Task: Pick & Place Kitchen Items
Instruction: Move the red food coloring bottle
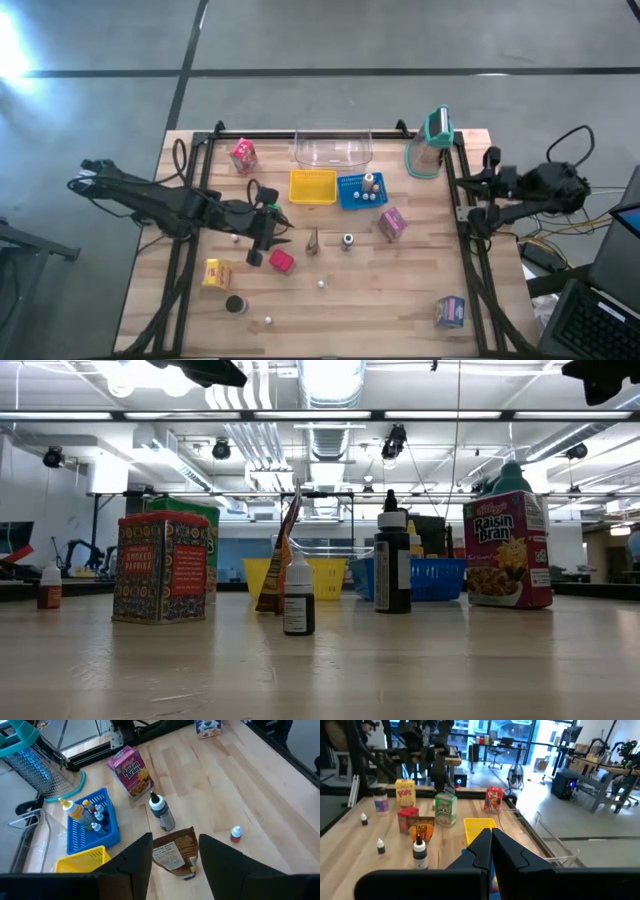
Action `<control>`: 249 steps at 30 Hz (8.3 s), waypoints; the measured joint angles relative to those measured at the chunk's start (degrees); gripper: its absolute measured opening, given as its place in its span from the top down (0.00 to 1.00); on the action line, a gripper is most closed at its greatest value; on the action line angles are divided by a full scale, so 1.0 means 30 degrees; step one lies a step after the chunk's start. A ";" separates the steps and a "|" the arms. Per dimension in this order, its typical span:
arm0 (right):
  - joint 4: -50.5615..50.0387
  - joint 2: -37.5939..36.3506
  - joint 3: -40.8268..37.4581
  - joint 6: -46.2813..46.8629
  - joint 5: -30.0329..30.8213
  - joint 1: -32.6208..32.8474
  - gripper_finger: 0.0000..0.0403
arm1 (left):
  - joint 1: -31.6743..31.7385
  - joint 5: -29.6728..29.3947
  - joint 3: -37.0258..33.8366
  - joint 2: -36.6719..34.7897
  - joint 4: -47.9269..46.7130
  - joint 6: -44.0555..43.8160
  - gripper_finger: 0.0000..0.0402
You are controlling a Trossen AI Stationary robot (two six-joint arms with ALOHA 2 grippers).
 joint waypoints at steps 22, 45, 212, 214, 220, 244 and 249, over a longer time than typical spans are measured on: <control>0.0059 -0.0290 0.0003 0.0016 0.0011 0.0007 0.98 | -0.2675 0.1333 0.1062 0.4427 0.2102 -0.1041 0.58; 0.0075 -0.0290 0.0003 0.0015 0.0012 0.0007 0.98 | -0.3961 0.1491 0.3138 1.0251 0.2206 -0.3878 0.58; 0.0104 -0.0282 0.0010 -0.0008 0.0018 0.0007 0.98 | -0.9763 -1.0808 0.2746 1.5016 0.9679 -0.7478 0.58; 0.0097 -0.0282 0.0010 0.0007 0.0018 0.0007 0.98 | -0.9763 -1.0912 0.2906 1.5150 0.9413 -0.7739 0.58; 0.0110 -0.0282 0.0010 0.0007 0.0018 0.0007 0.98 | -0.9755 -1.1074 0.2773 1.5307 0.9321 -0.9677 0.58; 0.0111 -0.0282 0.0010 -0.0012 0.0018 0.0002 0.98 | -0.8579 -1.1773 0.2730 1.6575 0.8164 -1.6072 0.58; 0.0111 -0.0282 0.0010 -0.0022 0.0018 0.0003 0.98 | -0.8221 -1.1192 0.2722 1.6575 0.6626 -1.8053 0.58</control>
